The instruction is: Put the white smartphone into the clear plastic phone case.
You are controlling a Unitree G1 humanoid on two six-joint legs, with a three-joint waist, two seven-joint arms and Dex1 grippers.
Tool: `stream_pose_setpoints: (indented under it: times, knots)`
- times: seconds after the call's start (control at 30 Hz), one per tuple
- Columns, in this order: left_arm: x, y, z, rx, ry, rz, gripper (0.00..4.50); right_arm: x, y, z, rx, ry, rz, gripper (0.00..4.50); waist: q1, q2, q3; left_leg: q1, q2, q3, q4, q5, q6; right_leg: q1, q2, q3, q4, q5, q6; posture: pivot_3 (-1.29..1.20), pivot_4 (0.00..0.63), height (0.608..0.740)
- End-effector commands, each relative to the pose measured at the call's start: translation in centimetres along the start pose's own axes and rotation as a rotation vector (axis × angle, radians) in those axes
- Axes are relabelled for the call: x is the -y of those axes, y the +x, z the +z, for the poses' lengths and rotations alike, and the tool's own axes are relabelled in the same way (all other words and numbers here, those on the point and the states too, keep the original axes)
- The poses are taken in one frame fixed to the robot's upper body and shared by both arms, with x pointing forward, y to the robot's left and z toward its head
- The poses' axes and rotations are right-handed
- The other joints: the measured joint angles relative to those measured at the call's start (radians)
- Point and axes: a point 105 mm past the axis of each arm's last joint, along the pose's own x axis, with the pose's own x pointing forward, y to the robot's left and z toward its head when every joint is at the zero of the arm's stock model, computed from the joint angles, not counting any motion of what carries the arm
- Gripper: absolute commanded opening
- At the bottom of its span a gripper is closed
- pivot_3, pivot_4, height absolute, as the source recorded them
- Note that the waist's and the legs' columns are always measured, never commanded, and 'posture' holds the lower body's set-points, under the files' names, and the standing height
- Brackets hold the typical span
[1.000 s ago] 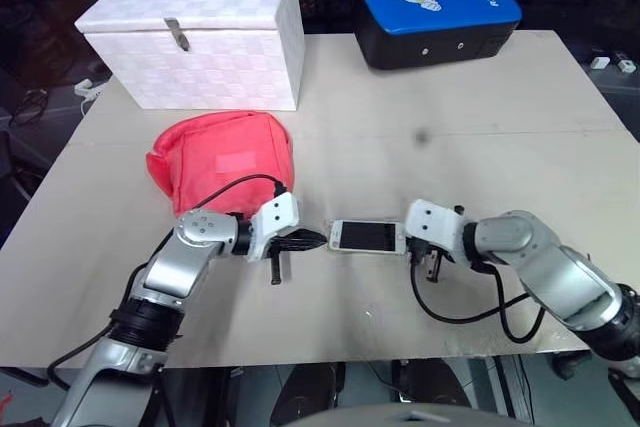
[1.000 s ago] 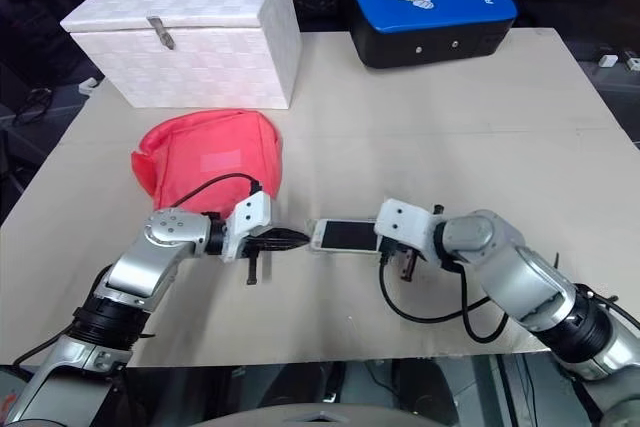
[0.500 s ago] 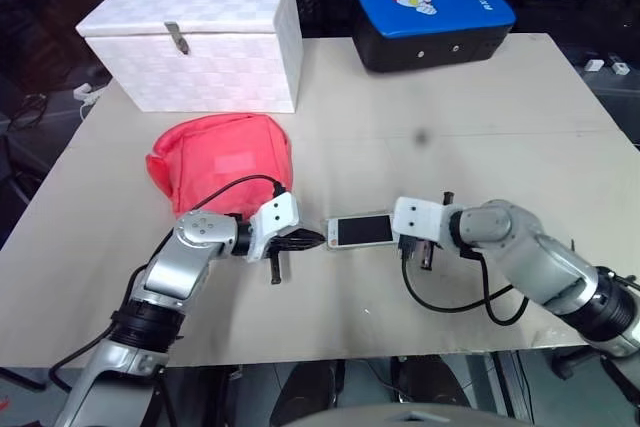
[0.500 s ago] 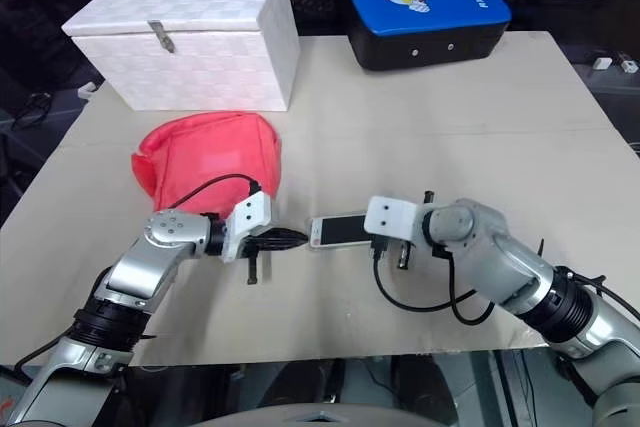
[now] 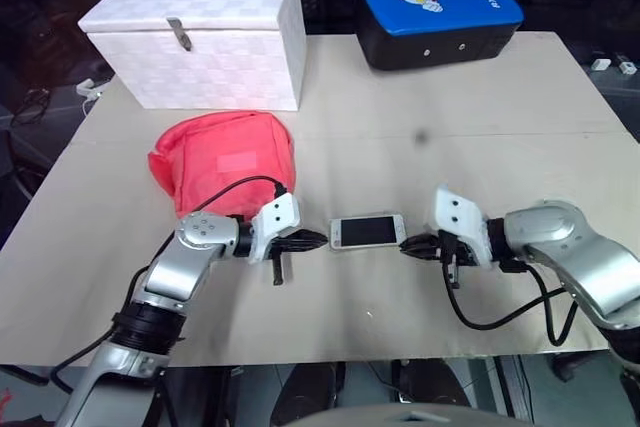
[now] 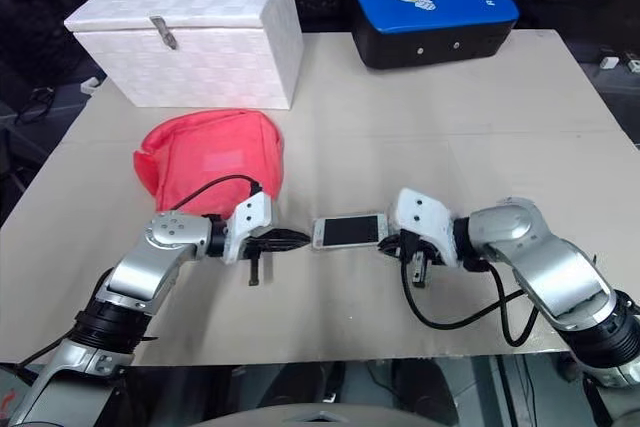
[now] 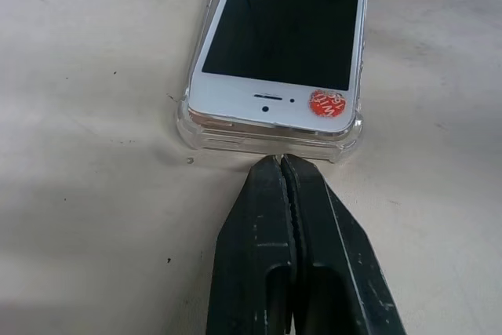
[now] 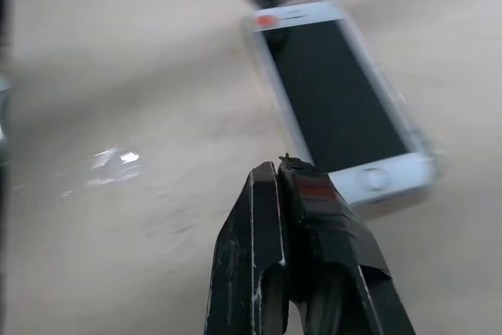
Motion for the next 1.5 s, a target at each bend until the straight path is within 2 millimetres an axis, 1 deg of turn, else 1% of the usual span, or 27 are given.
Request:
stream_pose_setpoints:
  times: [0.03,0.17,0.3,0.4,0.47,0.53,0.63,0.7,0.73,0.8,0.83,0.9,0.93,0.97,1.03,1.07,1.17,1.2,1.23,1.3,1.37,1.5]
  knots:
    - [0.6,0.3,0.1,-0.002,0.017,-0.023,0.0,0.4,1.1,-0.1,-0.021,-0.064,-0.015,0.03,0.0,0.0,0.0,0.0,0.0,0.0,0.0,0.0,0.0,0.0,0.0,0.0,0.0,0.0,0.0,0.0,0.15,0.74]
    - [0.6,0.3,0.0,-0.005,0.016,-0.018,0.0,1.8,2.4,-1.1,-0.083,-0.105,-0.05,0.03,-0.002,0.0,0.0,0.0,0.0,0.0,0.001,0.0,0.0,0.0,0.0,0.0,0.0,0.0,0.0,0.0,0.15,0.74]
    - [0.7,0.2,0.0,-0.004,0.014,-0.014,0.0,3.6,2.3,-0.1,-0.054,-0.091,-0.095,0.03,-0.003,0.0,0.0,0.0,0.0,0.0,0.0,0.0,0.0,-0.001,0.0,0.0,0.0,0.0,0.0,0.0,0.15,0.74]
    - [0.7,0.3,0.0,-0.003,0.015,-0.008,0.0,4.3,2.1,0.0,-0.059,-0.101,-0.11,0.03,-0.003,0.0,0.0,0.0,0.0,0.0,0.0,0.0,0.0,-0.001,0.0,0.0,0.0,0.0,0.0,0.0,0.15,0.74]
    - [0.6,0.3,0.1,-0.001,0.018,0.0,0.0,4.5,2.1,-0.1,-0.071,-0.099,-0.103,0.03,-0.003,0.0,0.0,-0.001,0.0,0.0,0.0,0.0,0.0,-0.001,0.0,0.0,0.0,0.0,0.0,0.0,0.15,0.74]
    - [0.4,0.4,0.2,0.004,0.016,0.006,0.0,4.0,1.9,0.0,-0.067,-0.099,-0.065,0.03,-0.002,0.0,0.0,-0.001,0.0,0.0,0.0,0.0,0.0,-0.001,0.0,0.0,0.0,0.0,0.0,0.0,0.15,0.74]
    - [0.5,0.4,0.4,0.01,0.009,0.007,0.0,3.1,1.3,1.2,-0.013,-0.089,-0.022,0.03,-0.002,0.0,0.0,-0.001,0.0,0.0,0.0,0.0,0.0,-0.001,0.0,0.0,0.0,0.0,0.0,0.0,0.15,0.74]
    - [0.5,0.4,0.4,0.01,0.007,0.007,0.0,2.9,0.4,2.6,0.061,-0.073,-0.016,0.03,-0.001,0.0,0.0,-0.001,0.0,0.0,0.0,0.0,0.0,-0.001,0.0,0.0,0.0,0.0,0.0,0.0,0.15,0.74]
    - [0.5,0.5,0.4,0.01,0.007,0.007,0.0,3.1,-0.1,3.2,0.098,-0.067,-0.026,0.03,0.0,0.0,0.0,-0.001,0.0,0.0,0.0,0.0,0.0,-0.001,0.0,0.0,0.0,0.0,0.0,0.0,0.15,0.74]
    - [0.5,0.5,0.6,0.013,0.006,0.009,0.0,4.3,-1.3,4.0,0.158,-0.024,-0.094,0.03,0.001,0.0,0.0,-0.001,0.0,0.0,0.0,0.0,0.0,-0.001,0.0,0.0,0.0,0.0,0.0,0.0,0.15,0.74]
    - [0.5,0.5,0.7,0.015,0.006,0.009,0.0,5.2,-1.8,3.7,0.152,-0.019,-0.143,0.03,0.001,0.0,0.0,-0.001,0.0,0.0,0.0,0.0,0.0,-0.001,0.0,0.0,0.0,0.0,0.0,0.0,0.15,0.74]
    - [0.4,0.5,0.8,0.015,0.008,0.012,0.0,7.5,-2.6,2.1,0.075,-0.037,-0.267,0.03,0.004,0.0,0.0,-0.001,0.0,0.0,0.0,0.0,0.0,-0.001,0.0,0.0,0.0,0.0,0.0,0.0,0.15,0.74]
    - [0.3,0.5,0.8,0.015,0.008,0.014,0.0,8.8,-2.8,0.9,0.01,-0.061,-0.333,0.03,0.006,0.0,0.0,-0.001,0.0,0.0,0.0,0.0,0.0,-0.001,0.0,0.0,0.0,0.0,0.0,0.0,0.15,0.74]
    - [0.2,0.6,0.9,0.016,0.008,0.015,0.0,9.5,-2.9,0.1,-0.032,-0.08,-0.372,0.03,0.006,0.0,0.0,-0.001,0.0,0.0,0.0,0.0,0.0,-0.001,0.0,0.0,0.0,0.0,0.0,0.0,0.15,0.74]
    - [0.0,0.7,1.0,0.018,0.011,0.023,0.0,10.7,-2.4,-1.1,-0.081,-0.097,-0.411,0.03,0.006,0.0,0.0,-0.001,0.0,0.0,0.0,0.0,0.0,-0.001,0.0,0.0,0.0,0.0,0.0,0.0,0.15,0.74]
    - [-0.2,0.7,1.2,0.022,0.011,0.029,0.0,10.8,-1.6,-1.7,-0.085,-0.085,-0.398,0.03,0.005,0.0,0.0,-0.001,0.0,0.0,0.0,0.0,0.0,-0.001,0.0,0.0,0.0,0.0,0.0,0.0,0.15,0.74]
    - [-0.4,0.8,1.3,0.024,0.011,0.037,0.0,9.9,0.7,-3.0,-0.08,-0.055,-0.311,0.03,-0.007,0.0,0.0,-0.001,0.0,0.001,0.0,0.0,0.0,-0.002,0.0,0.001,0.001,0.0,0.0,0.0,0.15,0.74]
    - [-0.4,0.8,1.3,0.023,0.011,0.038,0.0,9.3,1.2,-2.9,-0.052,-0.03,-0.265,0.03,-0.011,0.0,0.0,-0.002,0.0,0.001,0.0,0.0,0.0,-0.003,0.0,0.001,0.001,0.0,0.0,0.0,0.15,0.74]
    - [-0.4,0.7,1.3,0.02,0.011,0.042,0.0,8.1,1.6,-2.5,-0.001,0.003,-0.205,0.03,-0.014,0.0,0.0,-0.002,0.0,0.001,0.0,0.0,0.0,-0.003,0.0,0.001,0.001,0.0,0.0,0.0,0.15,0.74]
    - [-0.5,0.6,1.2,0.016,0.011,0.047,0.0,6.8,1.9,-1.8,0.056,0.033,-0.135,0.03,-0.015,0.0,0.0,-0.002,0.0,0.001,0.0,0.0,0.0,-0.003,0.001,0.002,0.0,0.0,0.0,0.0,0.15,0.74]
    - [-0.6,0.5,1.2,0.013,0.009,0.052,0.0,5.5,1.7,-1.9,0.062,0.045,-0.092,0.03,-0.013,0.0,0.0,-0.002,0.0,0.001,0.0,0.0,0.0,-0.003,0.001,0.002,0.0,0.0,0.0,0.0,0.15,0.74]
    - [-0.6,0.4,0.9,0.005,0.007,0.054,0.0,3.7,1.3,-2.0,0.106,0.099,-0.074,0.03,-0.01,0.0,0.0,-0.002,0.0,0.001,0.0,0.0,0.0,-0.003,0.001,0.001,0.0,0.0,0.0,0.0,0.15,0.74]
